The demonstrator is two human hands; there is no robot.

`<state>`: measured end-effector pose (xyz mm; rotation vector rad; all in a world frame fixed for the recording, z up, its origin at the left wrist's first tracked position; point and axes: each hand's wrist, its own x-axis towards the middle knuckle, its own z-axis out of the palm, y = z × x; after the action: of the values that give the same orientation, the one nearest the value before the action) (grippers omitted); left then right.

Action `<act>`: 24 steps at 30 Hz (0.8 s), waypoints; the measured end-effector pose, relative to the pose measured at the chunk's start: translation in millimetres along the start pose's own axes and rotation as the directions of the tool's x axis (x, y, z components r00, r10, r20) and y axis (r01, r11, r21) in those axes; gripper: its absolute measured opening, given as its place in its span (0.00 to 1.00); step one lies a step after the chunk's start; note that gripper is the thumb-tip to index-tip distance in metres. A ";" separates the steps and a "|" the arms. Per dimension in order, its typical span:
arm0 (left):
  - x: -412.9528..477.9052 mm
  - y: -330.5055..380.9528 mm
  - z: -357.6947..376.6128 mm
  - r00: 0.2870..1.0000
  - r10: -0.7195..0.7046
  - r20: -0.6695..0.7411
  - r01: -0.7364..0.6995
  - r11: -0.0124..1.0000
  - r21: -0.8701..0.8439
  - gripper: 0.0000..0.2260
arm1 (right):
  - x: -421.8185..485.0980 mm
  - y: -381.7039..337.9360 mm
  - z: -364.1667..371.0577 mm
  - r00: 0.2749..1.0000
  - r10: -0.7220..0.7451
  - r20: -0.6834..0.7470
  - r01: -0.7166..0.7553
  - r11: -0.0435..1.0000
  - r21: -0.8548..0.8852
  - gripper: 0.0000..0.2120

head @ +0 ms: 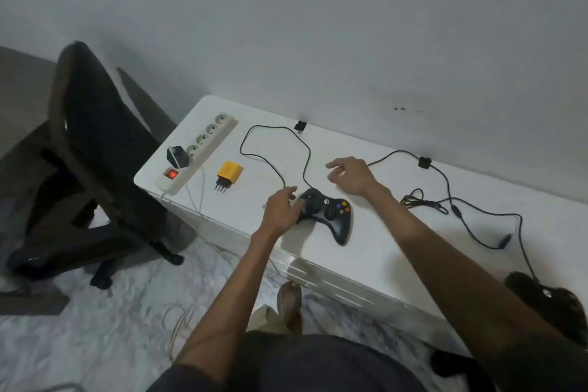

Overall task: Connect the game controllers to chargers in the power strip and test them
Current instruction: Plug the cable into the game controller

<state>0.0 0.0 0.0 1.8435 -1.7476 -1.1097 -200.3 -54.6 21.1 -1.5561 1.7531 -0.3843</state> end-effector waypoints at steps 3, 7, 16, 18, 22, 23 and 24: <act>14.9 -3.0 -1.1 1.000 -0.015 0.014 0.015 1.000 -0.004 0.21 | 18.0 -1.7 5.7 0.998 0.051 0.041 -0.048 0.996 -0.070 0.10; 30.3 -3.5 0.0 0.997 -0.043 0.071 0.042 0.999 0.023 0.20 | 33.0 -0.4 14.5 0.988 0.117 0.106 -0.105 0.988 -0.113 0.07; 48.3 -5.8 1.7 0.971 -0.050 0.234 0.031 0.996 0.087 0.14 | 58.6 4.3 33.0 0.978 0.142 0.150 -0.117 0.980 -0.163 0.06; 54.3 -6.3 1.0 0.956 -0.060 0.286 0.032 0.994 0.102 0.14 | 64.0 4.7 36.2 0.978 0.154 0.140 -0.123 0.971 -0.204 0.08; 62.3 -9.9 -2.5 0.917 -0.091 0.388 0.058 0.994 0.097 0.16 | 68.2 3.5 39.4 0.976 0.137 0.169 -0.085 0.955 -0.285 0.02; 63.8 -11.5 -3.2 0.911 -0.091 0.403 0.058 0.994 0.094 0.15 | 67.7 3.3 40.9 0.977 0.134 0.167 -0.078 0.950 -0.304 0.01; 65.1 -13.3 -3.6 0.906 -0.091 0.413 0.060 0.994 0.088 0.14 | 66.2 2.9 42.3 0.977 0.138 0.163 -0.080 0.943 -0.322 0.03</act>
<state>6.5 -60.8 -26.1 1.8273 -1.9773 -1.5871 -171.9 -105.9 -31.2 -1.6420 1.8077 0.0987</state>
